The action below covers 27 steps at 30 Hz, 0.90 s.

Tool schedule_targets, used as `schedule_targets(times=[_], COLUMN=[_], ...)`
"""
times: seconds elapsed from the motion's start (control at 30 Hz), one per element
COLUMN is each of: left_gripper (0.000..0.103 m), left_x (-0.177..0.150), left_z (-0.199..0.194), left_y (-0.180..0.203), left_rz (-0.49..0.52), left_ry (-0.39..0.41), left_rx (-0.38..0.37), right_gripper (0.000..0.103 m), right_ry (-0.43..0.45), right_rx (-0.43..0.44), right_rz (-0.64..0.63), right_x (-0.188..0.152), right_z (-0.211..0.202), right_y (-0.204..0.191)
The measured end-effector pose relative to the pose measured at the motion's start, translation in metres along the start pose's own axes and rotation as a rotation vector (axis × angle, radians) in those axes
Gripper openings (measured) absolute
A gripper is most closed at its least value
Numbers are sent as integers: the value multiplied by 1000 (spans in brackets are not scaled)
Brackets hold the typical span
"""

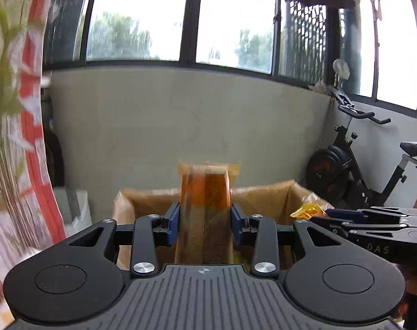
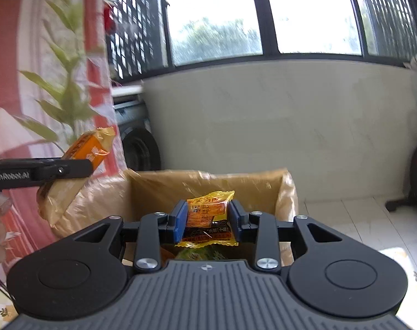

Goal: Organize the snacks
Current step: 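Carry both held snacks over the box and open both grippers, then move both open grippers back toward the snack pile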

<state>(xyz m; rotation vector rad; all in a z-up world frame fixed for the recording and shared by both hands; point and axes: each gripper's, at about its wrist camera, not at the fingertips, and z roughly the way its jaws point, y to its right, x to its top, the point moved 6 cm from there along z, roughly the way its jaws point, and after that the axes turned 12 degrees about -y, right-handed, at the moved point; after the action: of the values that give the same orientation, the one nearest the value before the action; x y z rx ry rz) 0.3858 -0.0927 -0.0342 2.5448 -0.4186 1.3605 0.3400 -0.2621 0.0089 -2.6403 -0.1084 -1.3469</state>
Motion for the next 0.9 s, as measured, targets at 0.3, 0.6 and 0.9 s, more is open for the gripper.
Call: schedule_targets(times=[0.3,0.6,0.9], left_gripper=[78,90,90], left_x=[-24,-82,-162], left_z=[-16,-88,-102], left_y=[-28,-70,-101], left_rz=[-58,-116,-218], left_ry=[-61,-82,-145], left_rx=[-10,-54,9], right_gripper=[66,84,95], right_ry=[62,127,-100], right_rx=[60,131,138], right_rz=[13,38,78], right_x=[-20,-69,-150], right_z=[-33,-78,-55], right_y=[-2,-27,-49])
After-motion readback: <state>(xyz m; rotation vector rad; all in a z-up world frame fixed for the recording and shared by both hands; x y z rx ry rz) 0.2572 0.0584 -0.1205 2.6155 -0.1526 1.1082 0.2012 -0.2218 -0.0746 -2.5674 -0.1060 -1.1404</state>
